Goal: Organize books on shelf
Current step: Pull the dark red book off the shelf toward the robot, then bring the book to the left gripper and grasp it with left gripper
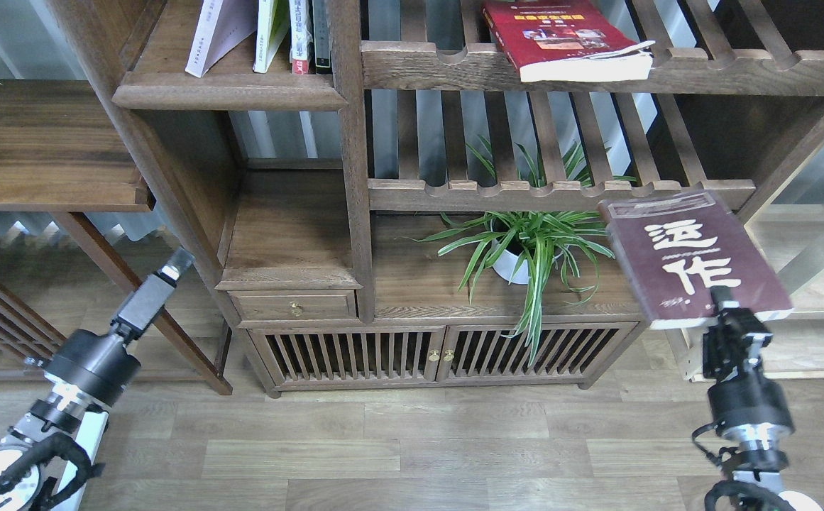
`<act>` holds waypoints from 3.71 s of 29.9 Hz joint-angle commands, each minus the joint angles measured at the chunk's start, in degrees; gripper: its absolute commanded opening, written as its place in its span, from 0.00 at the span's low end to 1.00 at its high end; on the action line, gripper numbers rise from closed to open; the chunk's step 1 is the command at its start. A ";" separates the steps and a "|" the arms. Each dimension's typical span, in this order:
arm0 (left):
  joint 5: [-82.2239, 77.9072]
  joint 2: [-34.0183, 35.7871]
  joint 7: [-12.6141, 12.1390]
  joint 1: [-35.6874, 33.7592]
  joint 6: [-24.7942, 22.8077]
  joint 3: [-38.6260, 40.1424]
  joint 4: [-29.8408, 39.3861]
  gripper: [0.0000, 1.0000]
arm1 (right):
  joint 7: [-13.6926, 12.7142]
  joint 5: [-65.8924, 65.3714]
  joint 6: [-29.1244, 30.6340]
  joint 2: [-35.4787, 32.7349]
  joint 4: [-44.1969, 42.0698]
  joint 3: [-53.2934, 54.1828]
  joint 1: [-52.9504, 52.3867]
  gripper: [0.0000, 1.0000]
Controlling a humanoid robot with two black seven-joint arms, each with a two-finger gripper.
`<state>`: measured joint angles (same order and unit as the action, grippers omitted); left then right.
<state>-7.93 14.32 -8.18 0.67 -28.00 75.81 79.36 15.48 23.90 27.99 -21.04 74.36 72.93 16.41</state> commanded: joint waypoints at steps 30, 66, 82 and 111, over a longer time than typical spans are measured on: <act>32.72 1.32 -8.78 4.69 0.00 -24.21 0.09 0.83 | -0.28 -20.47 0.01 21.04 -0.71 -22.83 -0.15 0.15; 36.32 0.80 -9.05 1.18 0.00 -29.14 -4.66 0.70 | -0.28 -23.73 0.01 21.04 -0.71 -29.42 0.46 0.15; 37.90 0.62 -10.80 0.48 0.00 -29.84 -4.83 0.49 | -0.28 -23.81 0.01 21.04 -0.71 -29.43 0.46 0.15; 38.61 0.88 -12.65 0.39 0.00 -29.93 -5.10 0.14 | -0.28 -23.81 0.01 21.04 -0.88 -29.51 0.46 0.16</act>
<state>30.75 15.10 -20.86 1.04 -28.00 45.87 74.28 15.20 0.11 28.00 0.00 73.51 43.43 16.87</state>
